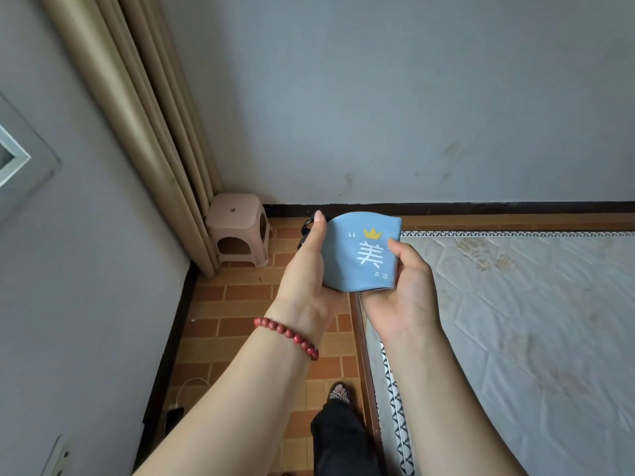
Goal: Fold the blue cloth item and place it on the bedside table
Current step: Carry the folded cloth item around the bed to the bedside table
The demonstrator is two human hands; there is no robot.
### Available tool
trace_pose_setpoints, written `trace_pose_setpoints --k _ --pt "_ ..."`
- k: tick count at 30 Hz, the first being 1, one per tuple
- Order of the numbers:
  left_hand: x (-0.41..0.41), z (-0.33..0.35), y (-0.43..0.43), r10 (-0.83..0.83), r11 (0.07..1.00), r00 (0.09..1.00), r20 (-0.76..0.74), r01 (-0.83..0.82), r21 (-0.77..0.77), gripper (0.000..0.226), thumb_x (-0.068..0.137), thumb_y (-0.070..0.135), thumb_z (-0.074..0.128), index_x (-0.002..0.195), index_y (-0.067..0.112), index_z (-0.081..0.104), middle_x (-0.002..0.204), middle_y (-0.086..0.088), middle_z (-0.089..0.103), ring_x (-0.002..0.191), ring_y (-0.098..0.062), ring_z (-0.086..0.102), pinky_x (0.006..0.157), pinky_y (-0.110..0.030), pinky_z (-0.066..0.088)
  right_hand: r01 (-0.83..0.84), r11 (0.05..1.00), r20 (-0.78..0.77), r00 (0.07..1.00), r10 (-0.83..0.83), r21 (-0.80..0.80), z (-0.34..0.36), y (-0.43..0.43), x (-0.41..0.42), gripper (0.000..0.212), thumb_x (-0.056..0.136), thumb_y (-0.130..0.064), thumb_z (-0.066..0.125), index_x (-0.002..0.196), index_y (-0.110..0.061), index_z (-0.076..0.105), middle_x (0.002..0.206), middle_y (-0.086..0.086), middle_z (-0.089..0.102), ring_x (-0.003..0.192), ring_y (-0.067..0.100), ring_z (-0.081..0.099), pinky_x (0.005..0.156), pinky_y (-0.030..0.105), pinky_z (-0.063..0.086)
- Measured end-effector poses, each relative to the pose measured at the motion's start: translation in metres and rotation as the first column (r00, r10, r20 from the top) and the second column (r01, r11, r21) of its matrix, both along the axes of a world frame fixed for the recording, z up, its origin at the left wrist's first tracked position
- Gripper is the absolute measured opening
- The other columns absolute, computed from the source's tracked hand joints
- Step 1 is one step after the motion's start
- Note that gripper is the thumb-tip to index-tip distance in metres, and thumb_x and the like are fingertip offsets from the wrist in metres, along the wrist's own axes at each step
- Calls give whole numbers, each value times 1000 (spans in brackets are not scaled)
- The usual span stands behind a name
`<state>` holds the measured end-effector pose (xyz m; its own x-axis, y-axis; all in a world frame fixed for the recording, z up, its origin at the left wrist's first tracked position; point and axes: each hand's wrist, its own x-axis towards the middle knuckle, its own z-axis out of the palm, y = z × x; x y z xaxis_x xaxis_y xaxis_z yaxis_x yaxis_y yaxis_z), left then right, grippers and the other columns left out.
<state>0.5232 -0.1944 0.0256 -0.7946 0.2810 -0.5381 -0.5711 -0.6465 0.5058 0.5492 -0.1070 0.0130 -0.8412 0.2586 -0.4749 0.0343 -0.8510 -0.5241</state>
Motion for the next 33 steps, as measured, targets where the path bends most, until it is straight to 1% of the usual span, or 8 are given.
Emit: trace_pose_setpoints --k 6,10,15,18,24,27,30,33 --pt "-100 -6 20 25 999 999 -27 -25 -24 46 84 43 62 113 8 63 98 -11 75 84 -27 72 63 -43 60 -25 1000 -13 1000 25 -3 -4 21 -101 28 87 -11 49 112 -6 61 110 17 65 96 31 61 86 41 48" --pt "-166 -4 38 67 998 997 -35 -67 -4 33 84 39 64 96 9 65 78 -10 76 71 -27 73 51 -41 58 -76 997 -32 997 76 1 -2 40 -169 26 87 -13 49 109 -6 62 106 16 66 92 30 62 82 40 49" --pt "-232 -6 46 151 987 988 -21 -152 -60 31 83 38 67 97 10 66 81 -8 76 74 -25 73 52 -39 58 -134 991 -45 990 134 -19 -5 49 -238 20 87 -13 51 101 -7 63 97 13 68 81 27 65 74 36 52" --pt "-266 -9 42 186 978 983 2 -185 -92 27 82 36 68 93 11 66 78 -6 76 72 -24 73 54 -38 59 -165 986 -34 986 164 -24 -10 47 -273 19 86 -14 52 98 -7 65 90 11 72 71 23 69 60 30 55" --pt "-347 -21 28 233 963 972 21 -227 -146 35 80 37 70 103 12 66 101 -8 74 88 -27 71 80 -46 57 -188 982 -22 982 188 -6 -21 32 -356 16 85 -14 53 91 -8 66 78 8 73 63 21 70 54 27 55" --pt "-400 -28 21 208 972 978 30 -203 -119 34 81 37 69 103 11 66 94 -8 75 81 -26 73 66 -41 59 -173 985 -24 985 173 18 -25 24 -407 16 86 -14 52 92 -8 66 80 9 72 66 22 69 59 30 55" --pt "-454 -25 14 156 985 987 35 -152 -84 30 81 38 69 94 11 66 77 -7 76 67 -25 73 49 -37 56 -144 989 -23 989 145 35 -23 17 -458 16 86 -16 52 92 -9 66 80 9 72 66 23 69 60 30 55" --pt "-502 -22 7 126 989 991 36 -123 -82 31 79 38 70 95 12 66 75 -7 76 66 -26 73 49 -39 57 -110 992 -9 994 111 56 -20 8 -503 18 86 -18 53 94 -9 66 86 10 71 74 26 67 64 33 54"
